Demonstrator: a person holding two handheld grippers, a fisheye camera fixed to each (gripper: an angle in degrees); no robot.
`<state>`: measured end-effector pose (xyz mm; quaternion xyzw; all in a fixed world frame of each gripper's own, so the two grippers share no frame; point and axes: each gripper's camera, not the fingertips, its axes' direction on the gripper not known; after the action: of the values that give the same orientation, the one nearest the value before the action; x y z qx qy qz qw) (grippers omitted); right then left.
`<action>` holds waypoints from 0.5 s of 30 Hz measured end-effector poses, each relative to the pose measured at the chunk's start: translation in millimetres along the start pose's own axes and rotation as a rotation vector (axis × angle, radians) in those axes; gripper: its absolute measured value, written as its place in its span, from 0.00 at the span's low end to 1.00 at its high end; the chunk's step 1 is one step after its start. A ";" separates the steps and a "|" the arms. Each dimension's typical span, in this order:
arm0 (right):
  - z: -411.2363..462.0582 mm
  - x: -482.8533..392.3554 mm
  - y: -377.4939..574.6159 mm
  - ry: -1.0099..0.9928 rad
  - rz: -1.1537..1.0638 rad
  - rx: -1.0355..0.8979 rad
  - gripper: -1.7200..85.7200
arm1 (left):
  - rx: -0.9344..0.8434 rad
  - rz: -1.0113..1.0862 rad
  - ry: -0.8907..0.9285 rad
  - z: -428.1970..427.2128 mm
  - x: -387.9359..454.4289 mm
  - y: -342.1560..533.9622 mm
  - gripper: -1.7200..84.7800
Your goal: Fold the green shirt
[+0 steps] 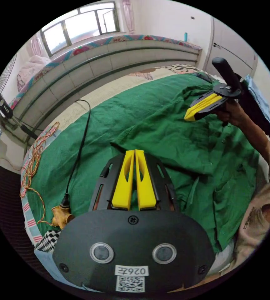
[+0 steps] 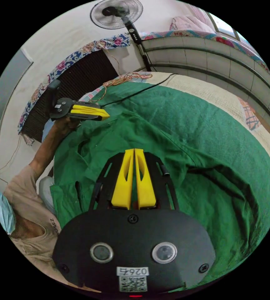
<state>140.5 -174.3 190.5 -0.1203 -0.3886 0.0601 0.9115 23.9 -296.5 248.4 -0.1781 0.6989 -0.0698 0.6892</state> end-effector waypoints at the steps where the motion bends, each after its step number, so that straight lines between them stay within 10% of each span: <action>1: 3.2 -3.7 3.0 -0.002 -0.008 -0.007 0.01 | -0.037 0.037 -0.016 13.7 9.2 13.9 0.01; 3: 38.0 -7.9 4.0 0.065 -0.026 -0.191 0.01 | -0.221 0.011 -0.174 51.3 7.4 29.6 0.01; 7: -16.6 -10.0 15.9 0.016 0.066 -0.067 0.01 | -0.103 -0.230 0.004 36.9 -16.8 63.3 0.01; 15: -194.4 -91.1 186.2 0.264 0.109 0.136 0.01 | 0.279 -0.079 0.263 -22.2 94.2 117.1 0.01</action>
<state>215.2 -46.9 -52.3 -0.0861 -0.2532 0.1194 0.9561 -14.6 -223.7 120.8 -0.0973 0.7590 -0.2155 0.6066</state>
